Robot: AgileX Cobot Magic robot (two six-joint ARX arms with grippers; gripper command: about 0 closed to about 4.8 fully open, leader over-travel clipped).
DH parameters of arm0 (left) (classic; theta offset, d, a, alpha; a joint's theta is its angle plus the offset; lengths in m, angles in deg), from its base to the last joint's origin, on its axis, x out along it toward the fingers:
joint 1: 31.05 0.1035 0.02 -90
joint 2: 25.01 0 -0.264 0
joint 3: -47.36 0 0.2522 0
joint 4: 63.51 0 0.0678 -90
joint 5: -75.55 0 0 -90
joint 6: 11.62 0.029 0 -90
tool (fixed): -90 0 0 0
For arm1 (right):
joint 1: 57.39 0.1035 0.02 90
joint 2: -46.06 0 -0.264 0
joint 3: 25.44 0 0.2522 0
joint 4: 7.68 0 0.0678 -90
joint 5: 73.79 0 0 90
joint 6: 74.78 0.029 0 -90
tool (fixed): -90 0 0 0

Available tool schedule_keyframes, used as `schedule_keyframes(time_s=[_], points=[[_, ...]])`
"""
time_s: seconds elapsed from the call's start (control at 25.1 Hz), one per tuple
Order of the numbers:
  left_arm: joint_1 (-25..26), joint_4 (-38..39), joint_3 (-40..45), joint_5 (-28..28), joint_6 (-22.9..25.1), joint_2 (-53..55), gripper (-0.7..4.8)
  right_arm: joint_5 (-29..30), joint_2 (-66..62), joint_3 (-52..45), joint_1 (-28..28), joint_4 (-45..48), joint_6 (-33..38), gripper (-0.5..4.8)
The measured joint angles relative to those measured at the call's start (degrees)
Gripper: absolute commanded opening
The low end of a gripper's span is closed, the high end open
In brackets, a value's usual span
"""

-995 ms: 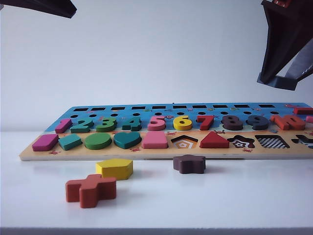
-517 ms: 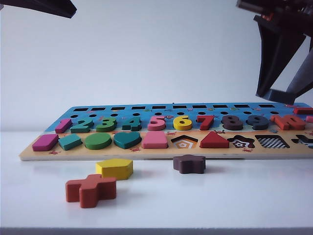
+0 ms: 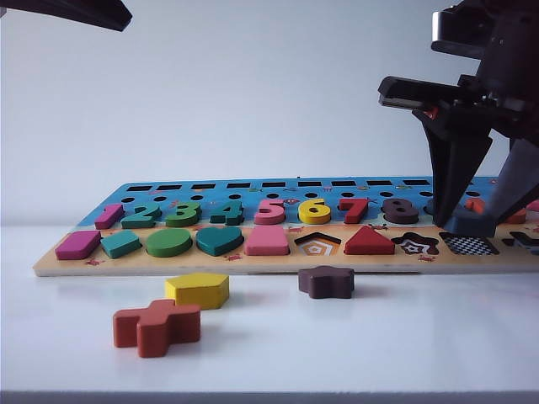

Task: Insert the cube into the slot.

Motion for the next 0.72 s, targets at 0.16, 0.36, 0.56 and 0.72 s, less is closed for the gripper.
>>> schedule_keyframes(time_s=[0.16,0.36,0.56,0.72], points=[[0.0,0.0,0.0,0.0,0.0,0.0,0.10,-1.3,-0.2,0.0,0.0,0.7,-0.6,-0.05],[0.0,0.0,0.0,0.0,0.0,0.0,0.10,-2.3,-0.2,0.0,0.0,0.7,-0.8,-0.05],[0.0,0.0,0.0,0.0,0.0,0.0,0.10,-2.4,-0.7,0.0,-0.9,0.6,-0.8,-0.05],[0.0,0.0,0.0,0.0,0.0,0.0,0.10,-2.6,-1.3,0.0,-0.8,0.6,-0.7,-0.05]])
